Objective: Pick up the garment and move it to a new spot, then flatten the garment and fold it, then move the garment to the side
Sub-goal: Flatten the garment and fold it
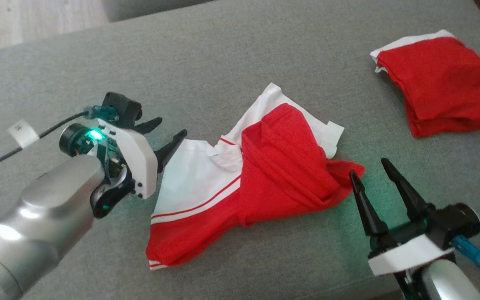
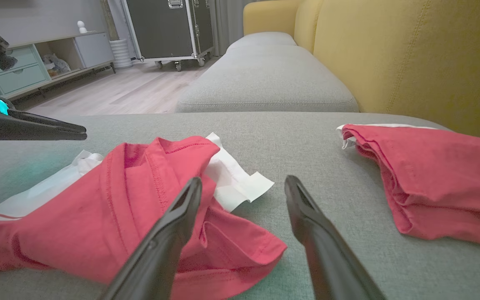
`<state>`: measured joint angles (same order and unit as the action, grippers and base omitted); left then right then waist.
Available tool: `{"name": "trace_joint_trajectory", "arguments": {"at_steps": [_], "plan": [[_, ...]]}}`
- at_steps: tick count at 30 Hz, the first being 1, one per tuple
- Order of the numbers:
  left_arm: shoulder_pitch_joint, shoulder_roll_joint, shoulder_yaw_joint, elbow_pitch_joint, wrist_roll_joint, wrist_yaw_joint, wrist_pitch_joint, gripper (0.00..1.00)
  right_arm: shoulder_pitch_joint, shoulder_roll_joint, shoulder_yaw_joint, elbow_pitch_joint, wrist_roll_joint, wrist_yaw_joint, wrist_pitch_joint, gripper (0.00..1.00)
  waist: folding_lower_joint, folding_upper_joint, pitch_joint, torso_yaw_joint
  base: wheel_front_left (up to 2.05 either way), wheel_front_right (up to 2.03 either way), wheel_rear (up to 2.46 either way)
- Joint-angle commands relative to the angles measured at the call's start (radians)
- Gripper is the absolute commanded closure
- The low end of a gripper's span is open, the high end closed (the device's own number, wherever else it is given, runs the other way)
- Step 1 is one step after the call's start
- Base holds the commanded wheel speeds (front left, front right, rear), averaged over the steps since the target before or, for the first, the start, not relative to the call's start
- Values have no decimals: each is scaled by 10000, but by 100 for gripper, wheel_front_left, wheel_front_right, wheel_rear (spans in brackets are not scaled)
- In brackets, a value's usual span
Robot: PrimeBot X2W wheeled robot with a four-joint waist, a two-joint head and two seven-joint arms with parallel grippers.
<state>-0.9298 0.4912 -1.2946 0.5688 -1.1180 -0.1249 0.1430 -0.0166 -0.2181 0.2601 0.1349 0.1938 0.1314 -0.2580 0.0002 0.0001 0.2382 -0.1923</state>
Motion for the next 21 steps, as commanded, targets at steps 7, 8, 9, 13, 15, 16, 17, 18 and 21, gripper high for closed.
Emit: {"name": "trace_joint_trajectory", "arguments": {"at_steps": [7, 8, 9, 13, 15, 16, 17, 18, 21], "plan": [[-591, 254, 203, -143, -573, -55, 1160, 0, -582, -13, 159, -220, 73, -7, -38, 0, -2, -1, 266, -309, 0, 0, 0], [-572, 292, 195, -215, -645, -55, 1260, 0, -586, -13, 140, -218, 73, -7, -38, 0, -2, -1, 257, -324, 0, 0, 0], [-518, 365, 185, -392, -825, -55, 1362, 0, -570, -8, 86, -221, 67, -7, -38, 0, -2, -1, 247, -333, 0, 0, 0], [-431, 611, 166, -775, -709, -56, 1361, 0, -512, 28, 9, -242, 42, -7, -38, 0, -2, -1, 255, -350, 0, 0, 0], [-360, 715, 160, -817, -582, -56, 1313, 0, -492, 46, -24, -257, 32, -7, -38, 0, -2, -1, 280, -346, 0, 0, 0], [-332, 745, 158, -779, -533, -56, 1297, 0, -488, 55, -37, -267, 28, -7, -38, 0, -2, -1, 301, -341, 0, 0, 0], [-323, 767, 156, -727, -456, -56, 1284, 0, -489, 66, -46, -277, 23, -7, -38, 0, -2, -1, 328, -336, 0, 0, 0], [-314, 770, 154, -681, -398, -56, 1264, 0, -497, 79, -51, -285, 18, -7, -38, 0, -2, -1, 353, -331, 0, 0, 0], [-251, 722, 151, -604, -468, -57, 1373, 0, -528, 103, -68, -301, 8, -7, -38, 0, -2, -1, 412, -312, 0, 0, 0]]}}
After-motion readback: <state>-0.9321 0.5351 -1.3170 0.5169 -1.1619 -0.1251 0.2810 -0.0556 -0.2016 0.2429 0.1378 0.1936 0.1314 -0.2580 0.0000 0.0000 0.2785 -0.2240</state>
